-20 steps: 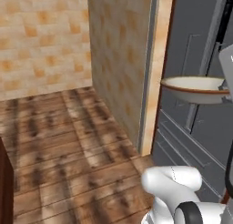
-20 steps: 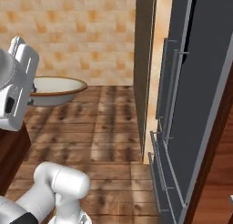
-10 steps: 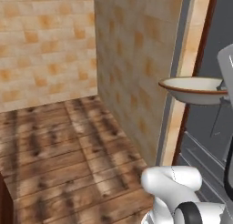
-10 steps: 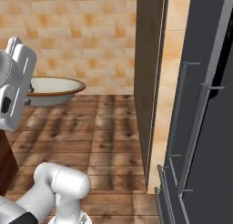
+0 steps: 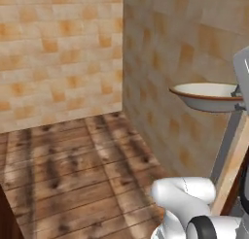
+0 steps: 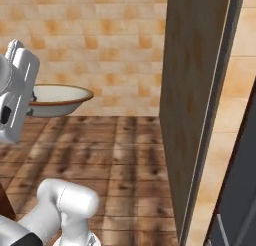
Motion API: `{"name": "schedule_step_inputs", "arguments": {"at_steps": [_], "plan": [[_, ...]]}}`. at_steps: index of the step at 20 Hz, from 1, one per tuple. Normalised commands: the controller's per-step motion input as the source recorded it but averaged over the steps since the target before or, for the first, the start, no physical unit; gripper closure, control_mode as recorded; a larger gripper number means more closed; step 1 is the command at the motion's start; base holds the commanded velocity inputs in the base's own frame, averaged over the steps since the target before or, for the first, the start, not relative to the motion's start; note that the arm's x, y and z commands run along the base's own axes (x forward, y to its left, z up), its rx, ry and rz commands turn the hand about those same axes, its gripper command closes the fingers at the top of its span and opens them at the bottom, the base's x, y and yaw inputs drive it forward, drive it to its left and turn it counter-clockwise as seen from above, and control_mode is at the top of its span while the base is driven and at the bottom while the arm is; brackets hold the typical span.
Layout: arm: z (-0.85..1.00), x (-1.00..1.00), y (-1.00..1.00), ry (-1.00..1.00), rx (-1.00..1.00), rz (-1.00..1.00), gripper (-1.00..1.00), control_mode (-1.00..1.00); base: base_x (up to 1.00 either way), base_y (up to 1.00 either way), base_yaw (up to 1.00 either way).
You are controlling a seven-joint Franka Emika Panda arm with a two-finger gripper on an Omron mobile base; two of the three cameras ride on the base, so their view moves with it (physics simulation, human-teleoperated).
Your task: Pick up the bowls from the cabinet and place each bowl in front of a stool on the dining counter.
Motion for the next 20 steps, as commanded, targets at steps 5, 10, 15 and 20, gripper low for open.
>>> {"name": "schedule_step_inputs", "arguments": {"at_steps": [5, 10, 15, 20], "plan": [[0.0, 0.0, 0.0, 0.0, 0.0, 0.0, 1.0, 1.0, 1.0, 0.28, 0.36], [0.0, 0.0, 0.0, 0.0, 0.0, 0.0, 1.0, 1.0, 1.0, -0.01, 0.64], [0.0, 0.0, 0.0, 0.0, 0.0, 0.0, 1.0, 1.0, 1.0, -0.08, 0.73], [0.0, 0.0, 0.0, 0.0, 0.0, 0.0, 1.0, 1.0, 1.0, -0.25, 0.7]]}}
